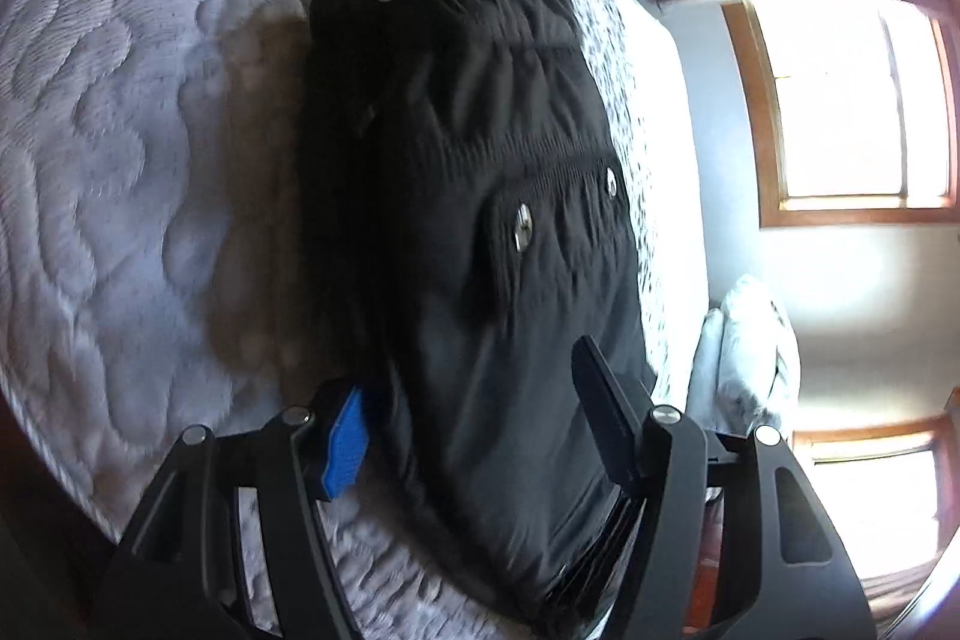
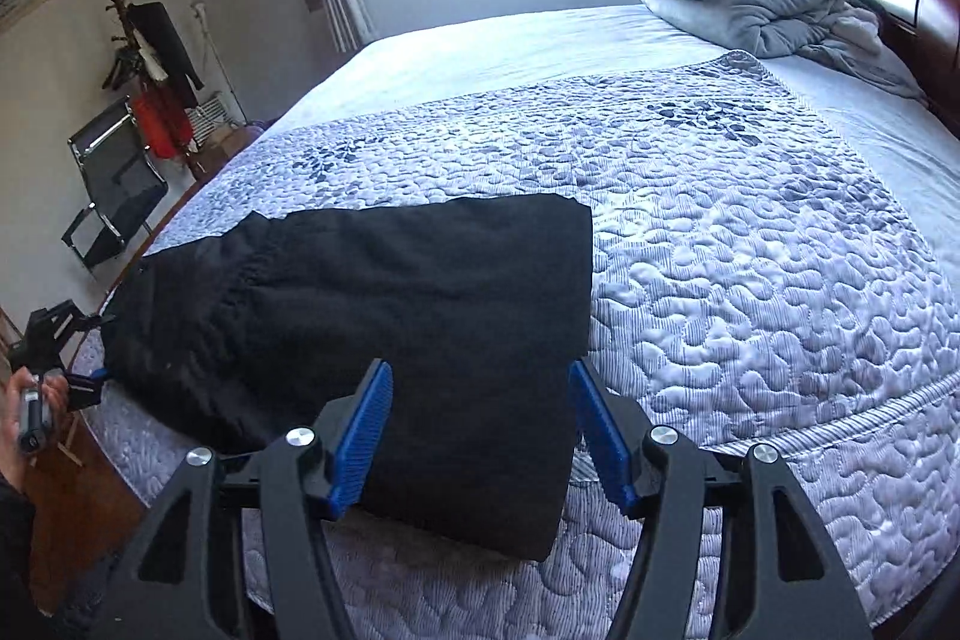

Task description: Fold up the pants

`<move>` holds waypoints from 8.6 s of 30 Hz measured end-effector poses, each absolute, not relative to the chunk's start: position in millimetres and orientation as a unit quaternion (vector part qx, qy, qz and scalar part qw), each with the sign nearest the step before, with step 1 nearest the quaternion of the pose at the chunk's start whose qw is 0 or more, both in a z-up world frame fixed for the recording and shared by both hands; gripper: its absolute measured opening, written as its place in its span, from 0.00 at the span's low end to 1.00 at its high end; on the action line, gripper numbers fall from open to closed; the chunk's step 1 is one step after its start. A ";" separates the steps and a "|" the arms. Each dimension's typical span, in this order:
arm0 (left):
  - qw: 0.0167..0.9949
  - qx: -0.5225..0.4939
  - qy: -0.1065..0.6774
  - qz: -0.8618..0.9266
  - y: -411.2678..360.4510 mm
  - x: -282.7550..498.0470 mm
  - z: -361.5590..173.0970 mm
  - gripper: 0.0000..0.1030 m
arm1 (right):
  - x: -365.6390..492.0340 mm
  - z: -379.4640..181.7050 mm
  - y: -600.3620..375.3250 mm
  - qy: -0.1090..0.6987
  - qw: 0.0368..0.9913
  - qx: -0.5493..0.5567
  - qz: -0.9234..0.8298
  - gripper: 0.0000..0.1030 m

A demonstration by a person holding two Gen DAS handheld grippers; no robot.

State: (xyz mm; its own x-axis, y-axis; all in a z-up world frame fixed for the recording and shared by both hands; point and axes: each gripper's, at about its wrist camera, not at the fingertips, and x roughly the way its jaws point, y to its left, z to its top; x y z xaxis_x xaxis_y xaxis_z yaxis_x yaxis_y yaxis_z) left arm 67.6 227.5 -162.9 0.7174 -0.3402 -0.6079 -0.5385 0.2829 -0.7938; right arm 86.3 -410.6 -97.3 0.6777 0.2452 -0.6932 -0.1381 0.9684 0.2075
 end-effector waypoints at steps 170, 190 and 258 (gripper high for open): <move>0.862 -0.138 0.486 -0.053 -10.1 107.0 -77.2 0.97 | 164.0 -37.1 -421.3 0.386 0.791 0.365 0.304 0.21; 0.864 -0.092 0.489 -0.076 -48.3 113.3 -72.7 0.97 | 156.5 -137.3 -478.6 0.428 0.768 0.423 0.218 0.21; 0.876 -0.002 0.471 -0.100 -103.5 90.7 -51.0 0.97 | 85.3 -114.7 -488.7 0.444 0.832 0.298 0.147 0.49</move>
State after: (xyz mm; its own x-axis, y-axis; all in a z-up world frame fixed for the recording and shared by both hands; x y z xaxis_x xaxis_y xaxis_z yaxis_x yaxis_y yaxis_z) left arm 90.7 -103.5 -51.0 0.5362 -0.1771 -0.8253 0.1730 0.9800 -0.0978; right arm 85.3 -488.7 -114.7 0.5629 0.5092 -0.6510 0.0196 0.7792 0.6264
